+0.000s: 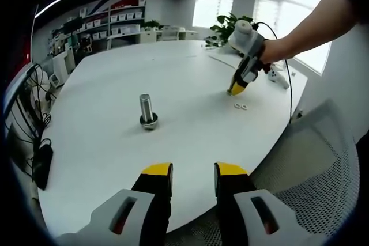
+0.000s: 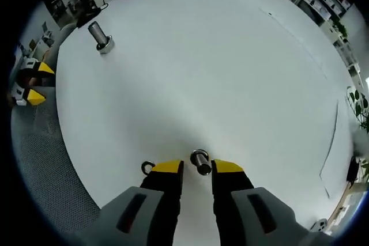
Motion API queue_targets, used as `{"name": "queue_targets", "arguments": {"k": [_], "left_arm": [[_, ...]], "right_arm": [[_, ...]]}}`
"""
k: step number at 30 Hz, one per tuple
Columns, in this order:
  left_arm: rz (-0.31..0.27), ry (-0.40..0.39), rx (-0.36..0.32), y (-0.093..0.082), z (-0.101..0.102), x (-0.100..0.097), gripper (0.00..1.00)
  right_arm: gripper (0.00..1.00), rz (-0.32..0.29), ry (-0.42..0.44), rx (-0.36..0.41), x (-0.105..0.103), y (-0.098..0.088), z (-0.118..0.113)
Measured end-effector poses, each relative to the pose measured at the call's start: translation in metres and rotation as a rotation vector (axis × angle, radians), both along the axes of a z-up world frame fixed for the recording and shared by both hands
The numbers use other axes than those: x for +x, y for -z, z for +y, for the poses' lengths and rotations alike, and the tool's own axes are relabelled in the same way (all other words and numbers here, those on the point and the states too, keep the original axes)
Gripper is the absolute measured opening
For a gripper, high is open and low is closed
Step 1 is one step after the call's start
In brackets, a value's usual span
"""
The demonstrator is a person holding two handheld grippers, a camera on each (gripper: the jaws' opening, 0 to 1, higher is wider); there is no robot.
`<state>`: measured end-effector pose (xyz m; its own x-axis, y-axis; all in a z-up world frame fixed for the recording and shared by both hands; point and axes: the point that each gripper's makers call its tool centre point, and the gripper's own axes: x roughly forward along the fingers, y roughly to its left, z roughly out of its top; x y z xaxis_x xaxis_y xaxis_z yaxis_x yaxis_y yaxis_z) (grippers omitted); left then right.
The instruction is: Place the washer onto the threaded stud by aligning its center hole with the stud, sliding it down to the base, and recovering from edge contact or off-axis alignment until the washer reaches the visible bottom stop.
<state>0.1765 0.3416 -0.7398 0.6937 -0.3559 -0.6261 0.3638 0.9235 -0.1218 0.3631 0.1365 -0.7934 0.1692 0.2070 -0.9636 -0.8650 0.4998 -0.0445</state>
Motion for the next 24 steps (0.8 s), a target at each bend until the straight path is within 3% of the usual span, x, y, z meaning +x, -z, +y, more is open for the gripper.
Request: {"name": "queue_targets", "arguments": {"k": [24], "left_arm": [[-0.004, -0.005, 0.004, -0.001, 0.001, 0.001, 0.27]], "right_arm": [[0.32, 0.026, 0.031, 0.022, -0.030, -0.004, -0.018]]}}
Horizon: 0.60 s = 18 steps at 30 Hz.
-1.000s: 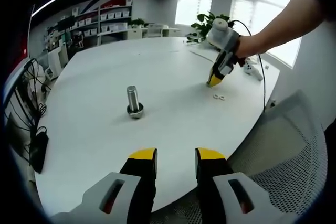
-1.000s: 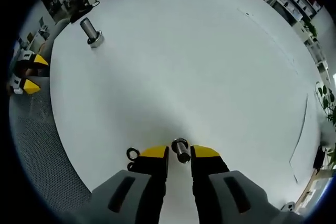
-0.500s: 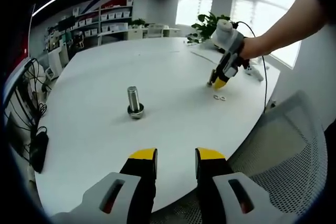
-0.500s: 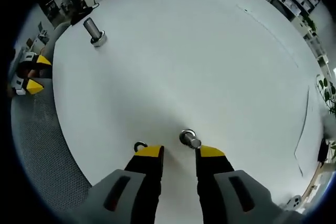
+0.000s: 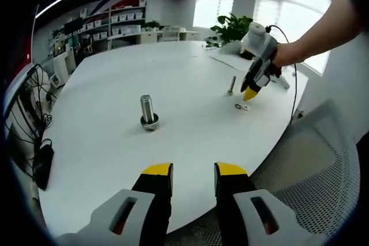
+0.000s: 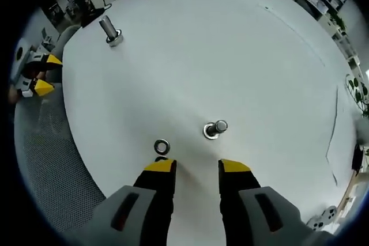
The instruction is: Place the washer onto the threaded stud by aligning its center hole with the stud, sliding it down to the base, and recovering from edge contact or off-axis alignment until the washer reaches the visible bottom stop.
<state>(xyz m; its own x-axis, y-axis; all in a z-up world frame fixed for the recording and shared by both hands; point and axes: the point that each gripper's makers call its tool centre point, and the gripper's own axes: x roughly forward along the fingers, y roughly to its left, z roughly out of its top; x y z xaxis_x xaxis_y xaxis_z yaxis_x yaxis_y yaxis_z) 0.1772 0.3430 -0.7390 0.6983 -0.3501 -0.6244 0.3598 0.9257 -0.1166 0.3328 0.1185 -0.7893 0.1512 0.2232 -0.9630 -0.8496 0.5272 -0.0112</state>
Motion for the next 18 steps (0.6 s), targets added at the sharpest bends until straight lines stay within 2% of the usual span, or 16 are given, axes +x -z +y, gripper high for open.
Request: {"name": "queue_targets", "arguments": {"k": [18], "left_arm": [[-0.001, 0.002, 0.003, 0.000, 0.000, 0.000, 0.27]], "right_arm": [[0.37, 0.015, -0.061, 0.014, -0.018, 0.000, 0.014]]}}
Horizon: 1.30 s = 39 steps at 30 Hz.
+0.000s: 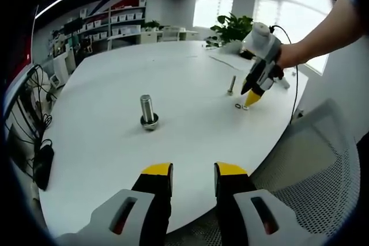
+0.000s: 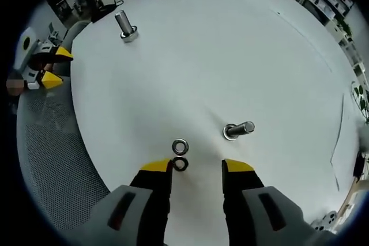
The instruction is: Place the washer onto the threaded stud by aligning its center hole with the stud, sliding it down to the base, and recovering from edge contact or off-axis alignment until the washer reaches the visible bottom stop.
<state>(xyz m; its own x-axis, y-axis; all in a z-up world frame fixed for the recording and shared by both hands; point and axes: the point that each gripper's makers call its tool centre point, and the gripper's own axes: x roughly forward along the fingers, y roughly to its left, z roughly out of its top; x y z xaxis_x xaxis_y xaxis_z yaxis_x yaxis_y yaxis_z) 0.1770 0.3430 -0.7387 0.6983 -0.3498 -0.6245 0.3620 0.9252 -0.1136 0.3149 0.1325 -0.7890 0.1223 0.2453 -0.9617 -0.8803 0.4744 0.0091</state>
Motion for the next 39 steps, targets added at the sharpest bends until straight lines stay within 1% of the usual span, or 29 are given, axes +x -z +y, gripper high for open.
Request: {"name": "queue_targets", "arguments": {"k": [6, 14, 20, 23, 26, 29, 34, 39], "left_arm": [[-0.004, -0.001, 0.000, 0.000, 0.000, 0.000, 0.27], [-0.008, -0.001, -0.003, -0.001, 0.000, 0.000, 0.27], [-0.009, -0.001, -0.006, -0.001, -0.001, 0.000, 0.27], [-0.010, 0.000, -0.007, -0.002, -0.001, 0.000, 0.27], [-0.010, -0.001, -0.006, -0.002, -0.001, 0.000, 0.27], [-0.011, -0.001, -0.008, -0.002, -0.001, 0.000, 0.27], [-0.012, 0.001, -0.009, -0.002, -0.001, 0.001, 0.27], [-0.013, 0.002, -0.010, -0.002, -0.001, 0.001, 0.27]], "right_arm": [[0.38, 0.005, -0.029, -0.009, -0.004, 0.003, 0.001], [0.40, 0.023, -0.040, -0.011, -0.011, 0.004, 0.003], [0.42, 0.026, -0.090, -0.028, -0.017, 0.007, 0.005], [0.42, 0.021, -0.099, -0.030, -0.017, 0.007, 0.006], [0.42, 0.032, -0.126, -0.047, -0.022, 0.012, 0.005], [0.42, 0.016, -0.160, -0.067, -0.025, 0.012, 0.004], [0.42, 0.016, -0.159, -0.061, -0.023, 0.013, 0.004], [0.42, 0.024, -0.153, -0.081, -0.023, 0.012, 0.005]]}}
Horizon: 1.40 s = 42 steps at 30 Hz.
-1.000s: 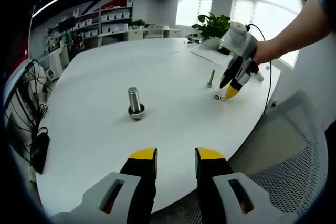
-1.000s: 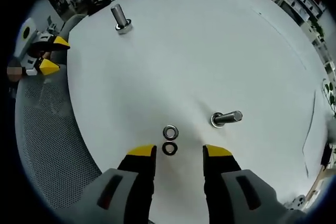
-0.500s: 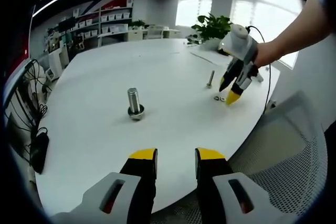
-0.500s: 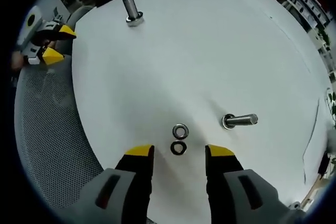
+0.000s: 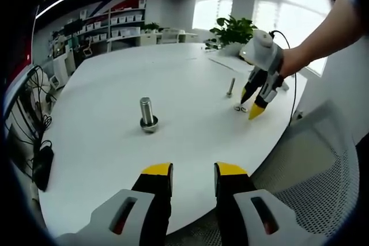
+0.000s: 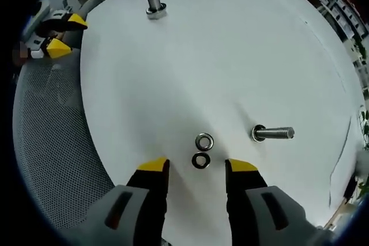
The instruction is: Place the washer onto the threaded stud by aligning its center hole with the stud, sliding it down to the base, and recovering from edge contact or off-axis alignment until the washer reaches the visible bottom stop.
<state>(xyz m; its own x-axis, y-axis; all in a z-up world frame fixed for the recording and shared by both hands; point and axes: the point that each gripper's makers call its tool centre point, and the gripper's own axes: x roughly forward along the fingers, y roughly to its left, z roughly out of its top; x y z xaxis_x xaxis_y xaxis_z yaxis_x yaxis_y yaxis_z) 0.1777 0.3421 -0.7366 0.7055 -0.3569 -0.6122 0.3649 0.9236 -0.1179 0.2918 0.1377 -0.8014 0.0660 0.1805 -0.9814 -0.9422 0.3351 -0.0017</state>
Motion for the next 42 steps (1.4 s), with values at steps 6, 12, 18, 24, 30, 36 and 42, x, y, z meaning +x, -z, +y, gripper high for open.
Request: {"name": "queue_targets", "arguments": {"k": [6, 12, 18, 24, 30, 36, 42], "left_arm": [[-0.004, 0.000, -0.001, -0.001, 0.000, 0.000, 0.26], [0.000, 0.001, 0.000, 0.000, 0.000, 0.000, 0.26], [-0.001, 0.003, -0.001, 0.000, -0.001, 0.001, 0.26], [-0.001, 0.001, -0.002, 0.000, 0.000, 0.001, 0.26], [0.002, 0.003, -0.004, 0.000, -0.001, 0.001, 0.24], [0.001, 0.010, -0.012, 0.000, -0.003, 0.001, 0.24], [-0.002, 0.003, -0.015, -0.001, -0.002, 0.001, 0.24]], "right_arm": [[0.36, 0.003, 0.004, -0.008, 0.004, 0.000, -0.001], [0.27, 0.015, -0.057, -0.065, 0.007, 0.001, 0.000], [0.17, 0.019, -0.127, -0.133, 0.009, 0.001, -0.001], [0.15, 0.035, -0.119, -0.153, 0.011, 0.002, -0.001], [0.15, 0.034, -0.099, -0.198, 0.011, 0.003, 0.000], [0.15, 0.031, -0.047, -0.234, 0.011, 0.002, -0.001], [0.15, 0.013, -0.022, -0.216, 0.011, 0.002, -0.002]]}}
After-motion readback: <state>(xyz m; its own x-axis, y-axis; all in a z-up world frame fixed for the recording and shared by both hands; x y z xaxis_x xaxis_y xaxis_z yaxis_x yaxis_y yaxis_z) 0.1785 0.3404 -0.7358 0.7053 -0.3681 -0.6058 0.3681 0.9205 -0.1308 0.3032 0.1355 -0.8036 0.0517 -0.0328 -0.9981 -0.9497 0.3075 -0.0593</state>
